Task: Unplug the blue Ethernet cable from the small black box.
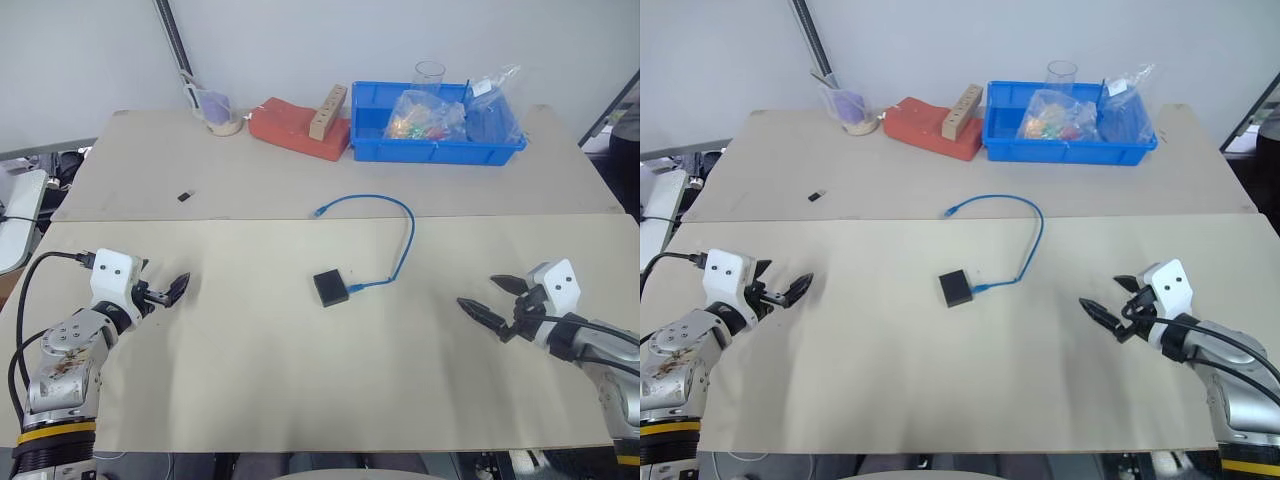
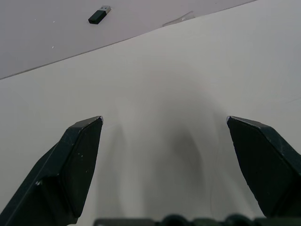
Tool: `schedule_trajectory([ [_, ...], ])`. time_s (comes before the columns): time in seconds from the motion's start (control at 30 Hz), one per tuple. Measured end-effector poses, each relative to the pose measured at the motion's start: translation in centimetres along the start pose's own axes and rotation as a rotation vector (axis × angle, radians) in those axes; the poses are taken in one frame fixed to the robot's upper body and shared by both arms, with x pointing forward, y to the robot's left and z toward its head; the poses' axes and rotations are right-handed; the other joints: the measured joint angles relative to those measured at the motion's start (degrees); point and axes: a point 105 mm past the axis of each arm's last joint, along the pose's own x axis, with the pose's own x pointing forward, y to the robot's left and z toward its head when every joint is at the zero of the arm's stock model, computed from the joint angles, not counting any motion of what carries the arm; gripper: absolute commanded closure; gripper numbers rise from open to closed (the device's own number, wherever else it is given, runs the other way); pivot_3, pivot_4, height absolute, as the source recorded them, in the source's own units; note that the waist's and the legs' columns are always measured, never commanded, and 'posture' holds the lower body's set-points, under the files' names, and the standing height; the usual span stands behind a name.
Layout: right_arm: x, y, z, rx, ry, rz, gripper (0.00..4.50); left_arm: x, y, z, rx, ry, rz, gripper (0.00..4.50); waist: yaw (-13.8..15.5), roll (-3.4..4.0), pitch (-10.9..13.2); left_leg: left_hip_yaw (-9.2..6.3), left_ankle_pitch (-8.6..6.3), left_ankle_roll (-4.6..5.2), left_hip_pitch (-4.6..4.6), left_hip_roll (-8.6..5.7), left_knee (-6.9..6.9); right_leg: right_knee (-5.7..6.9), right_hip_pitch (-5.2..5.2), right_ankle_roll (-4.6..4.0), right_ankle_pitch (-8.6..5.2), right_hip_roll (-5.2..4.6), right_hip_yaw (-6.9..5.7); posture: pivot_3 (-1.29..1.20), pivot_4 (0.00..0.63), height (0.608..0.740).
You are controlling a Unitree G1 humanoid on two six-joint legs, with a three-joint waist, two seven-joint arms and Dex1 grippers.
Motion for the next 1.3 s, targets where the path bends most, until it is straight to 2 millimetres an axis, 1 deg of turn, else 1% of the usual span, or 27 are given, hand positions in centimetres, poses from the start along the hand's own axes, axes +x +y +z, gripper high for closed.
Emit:
schedule_trajectory([
  [0.07, 0.1, 0.1, 0.1, 0.001, 0.001, 0.009, 0.00, 0.0, -0.1, 0.0, -0.005, -0.003, -0.009, 0.02, 0.04, 0.00, 0.00, 0.00, 0.00, 0.00, 0.00, 0.00, 0.00, 0.00, 0.00, 0.00, 0.00, 0.01, 0.00, 0.00, 0.150, 0.740],
  [0.1, 0.3, 0.4, 0.5, -0.002, 0.007, 0.057, 0.00, 0.0, -0.7, 0.4, -0.025, -0.021, -0.055, 0.02, 0.01, 0.01, 0.01, 0.02, 0.00, 0.00, -0.01, 0.00, 0.02, 0.01, -0.01, 0.00, 0.00, 0.00, 0.01, 0.00, 0.150, 0.740],
  [0.13, 0.7, 0.8, 1.2, -0.013, 0.007, 0.113, 0.00, 0.1, -1.7, 1.4, -0.026, -0.056, -0.124, 0.02, -0.07, 0.01, 0.02, 0.03, 0.00, 0.00, -0.02, 0.00, 0.05, 0.01, -0.01, 0.00, 0.00, 0.01, 0.02, 0.00, 0.150, 0.740],
  [0.2, 1.6, 1.9, 3.6, -0.058, -0.020, 0.241, 0.00, 0.0, -5.2, 4.2, 0.034, -0.124, -0.341, 0.02, -0.25, -0.03, 0.04, 0.03, 0.00, -0.01, -0.04, 0.00, 0.10, 0.01, 0.00, 0.00, 0.00, 0.05, 0.00, 0.00, 0.150, 0.740],
  [0.27, 2.6, 3.2, 6.4, -0.126, -0.068, 0.370, 0.00, -0.8, -8.7, 7.1, 0.139, -0.189, -0.559, 0.02, -0.47, -0.01, 0.04, 0.02, 0.00, 0.00, 0.04, 0.00, 0.06, 0.00, 0.08, 0.00, 0.00, 0.09, -0.02, 0.00, 0.150, 0.740],
  [0.3, 3.2, 4.1, 7.4, -0.159, -0.078, 0.443, 0.00, -1.4, -10.2, 8.0, 0.192, -0.200, -0.654, 0.02, -0.66, -0.02, 0.04, 0.02, 0.00, 0.00, 0.10, 0.03, 0.04, -0.02, 0.11, 0.00, 0.00, 0.14, -0.04, 0.00, 0.150, 0.740],
  [0.33, 3.6, 4.8, 7.9, -0.180, -0.080, 0.498, 0.00, -1.9, -11.2, 8.5, 0.232, -0.206, -0.727, 0.02, -0.75, -0.02, 0.04, 0.02, -0.01, 0.01, 0.10, 0.04, 0.00, -0.06, 0.12, 0.00, 0.00, 0.15, -0.04, 0.00, 0.150, 0.740],
  [0.4, 4.7, 6.0, 7.8, -0.202, -0.058, 0.614, 0.00, -2.8, -13.0, 8.9, 0.290, -0.196, -0.862, 0.02, -0.88, -0.02, 0.04, 0.02, -0.01, 0.02, 0.11, 0.05, -0.01, -0.07, 0.11, 0.00, 0.00, 0.16, -0.05, 0.00, 0.150, 0.740],
  [0.43, 5.3, 6.7, 7.6, -0.211, -0.047, 0.667, 0.00, -3.2, -13.6, 8.9, 0.306, -0.187, -0.914, 0.02, -0.93, -0.03, 0.06, 0.03, -0.01, 0.02, 0.10, 0.04, -0.01, -0.07, 0.10, 0.00, 0.00, 0.16, -0.05, 0.00, 0.150, 0.740],
  [0.53, 6.9, 8.8, 6.6, -0.228, -0.012, 0.813, 0.00, -3.8, -14.3, 8.9, 0.344, -0.179, -1.002, 0.02, -0.84, -0.04, 0.10, 0.01, -0.01, 0.03, 0.07, 0.03, 0.05, -0.05, 0.09, 0.00, 0.00, 0.15, -0.06, 0.00, 0.150, 0.740],
  [0.6, 8.2, 9.6, 6.2, -0.261, 0.002, 0.881, 0.00, -4.1, -14.6, 9.1, 0.361, -0.185, -1.037, 0.02, -0.82, -0.04, 0.11, 0.02, -0.01, 0.03, 0.07, 0.03, 0.12, -0.04, 0.10, 0.00, 0.00, 0.14, -0.07, 0.00, 0.150, 0.740],
  [0.77, 11.3, 10.6, 5.0, -0.313, 0.025, 0.954, 0.00, -4.7, -15.6, 10.5, 0.419, -0.243, -1.068, 0.02, -0.69, -0.07, 0.12, -0.01, -0.01, 0.03, 0.05, 0.02, 0.23, -0.01, 0.10, 0.00, 0.00, 0.13, -0.11, 0.00, 0.150, 0.740],
  [0.83, 12.1, 10.5, 4.5, -0.322, 0.039, 0.963, 0.00, -4.9, -15.9, 10.8, 0.428, -0.254, -1.068, 0.02, -0.71, -0.06, 0.12, -0.03, -0.01, 0.03, 0.04, 0.03, 0.24, -0.01, 0.10, 0.00, 0.00, 0.13, -0.11, 0.00, 0.150, 0.740],
  [0.93, 12.8, 10.2, 4.8, -0.352, 0.039, 0.975, 0.00, -5.2, -16.3, 11.0, 0.422, -0.250, -1.068, 0.02, -0.85, -0.06, 0.12, -0.03, -0.01, 0.02, 0.06, 0.05, 0.27, 0.02, 0.10, -0.01, 0.00, 0.15, -0.11, 0.00, 0.150, 0.740],
  [0.97, 12.9, 10.0, 4.8, -0.357, 0.042, 0.978, 0.55, -5.3, -16.4, 11.1, 0.418, -0.251, -1.071, 0.00, -0.86, -0.06, 0.12, -0.03, -0.01, 0.03, 0.10, 0.05, 0.27, 0.05, 0.12, -0.01, 0.00, 0.15, -0.11, 0.00, 0.150, 0.740],
  [1.03, 13.3, 10.0, 5.0, -0.356, 0.044, 0.984, 1.16, -5.5, -16.6, 11.3, 0.413, -0.251, -1.070, 0.00, -0.89, -0.06, 0.12, -0.04, -0.01, 0.03, 0.11, 0.06, 0.26, 0.06, 0.12, -0.01, 0.00, 0.16, -0.11, 0.00, 0.150, 0.740],
  [1.23, 14.0, 11.2, 5.1, -0.360, 0.036, 1.032, 3.24, -5.4, -16.6, 11.4, 0.403, -0.235, -1.045, 0.00, -0.91, -0.05, 0.12, -0.05, -0.01, 0.02, 0.11, 0.06, 0.26, 0.09, 0.11, -0.01, 0.00, 0.17, -0.11, 0.00, 0.150, 0.740],
  [1.3, 14.1, 11.2, 5.1, -0.365, 0.031, 1.032, 3.92, -5.4, -16.5, 11.5, 0.400, -0.233, -1.042, 0.00, -0.89, -0.05, 0.12, -0.05, -0.01, 0.02, 0.12, 0.05, 0.26, 0.09, 0.11, -0.01, 0.00, 0.16, -0.11, 0.00, 0.150, 0.740],
])
